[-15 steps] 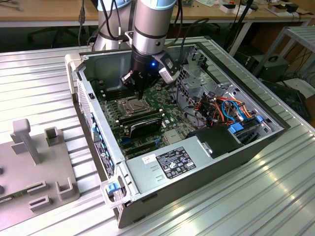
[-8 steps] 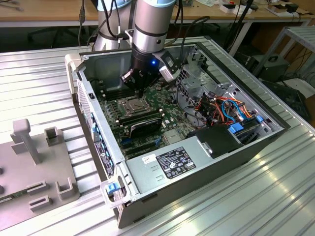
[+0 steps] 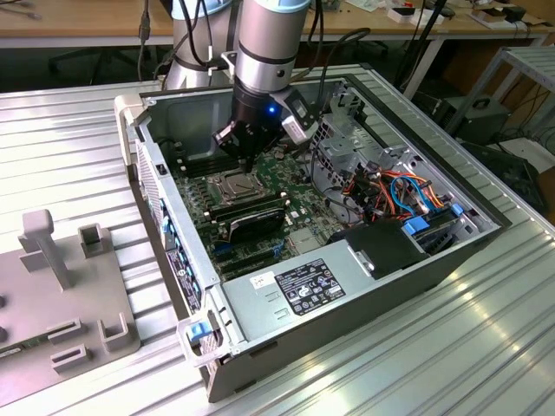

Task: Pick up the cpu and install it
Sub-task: 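Install the second cpu locking lever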

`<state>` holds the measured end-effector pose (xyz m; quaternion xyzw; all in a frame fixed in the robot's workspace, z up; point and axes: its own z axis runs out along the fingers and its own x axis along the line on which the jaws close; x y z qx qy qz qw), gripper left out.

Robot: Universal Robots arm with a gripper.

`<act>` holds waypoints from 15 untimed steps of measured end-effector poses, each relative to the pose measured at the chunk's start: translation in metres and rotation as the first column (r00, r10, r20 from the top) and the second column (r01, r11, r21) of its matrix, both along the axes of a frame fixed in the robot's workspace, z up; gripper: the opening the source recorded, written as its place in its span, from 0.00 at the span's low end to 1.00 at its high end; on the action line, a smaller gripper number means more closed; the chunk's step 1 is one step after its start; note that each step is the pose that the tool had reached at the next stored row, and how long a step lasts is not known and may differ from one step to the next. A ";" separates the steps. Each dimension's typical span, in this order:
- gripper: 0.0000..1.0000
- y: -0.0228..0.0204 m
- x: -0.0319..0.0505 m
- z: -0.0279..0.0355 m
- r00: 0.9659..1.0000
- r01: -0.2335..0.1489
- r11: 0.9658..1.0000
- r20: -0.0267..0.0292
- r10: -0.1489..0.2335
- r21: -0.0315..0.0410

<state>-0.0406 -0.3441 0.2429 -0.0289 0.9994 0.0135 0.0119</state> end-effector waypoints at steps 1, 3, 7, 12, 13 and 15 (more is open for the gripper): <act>0.11 0.0000 0.0004 0.0000 1.000 0.000 1.000 0.000 0.000 0.000; 0.11 0.0000 0.0016 0.0000 1.000 0.000 1.000 0.000 0.000 0.000; 0.11 0.0000 0.0038 0.0000 1.000 0.000 1.000 0.000 0.000 0.000; 0.11 0.0000 0.0064 0.0000 1.000 0.000 1.000 0.000 0.000 0.000; 0.11 0.0000 0.0064 0.0000 1.000 0.000 1.000 0.000 0.000 0.000; 0.11 0.0000 0.0065 0.0000 1.000 0.000 1.000 0.000 0.000 0.000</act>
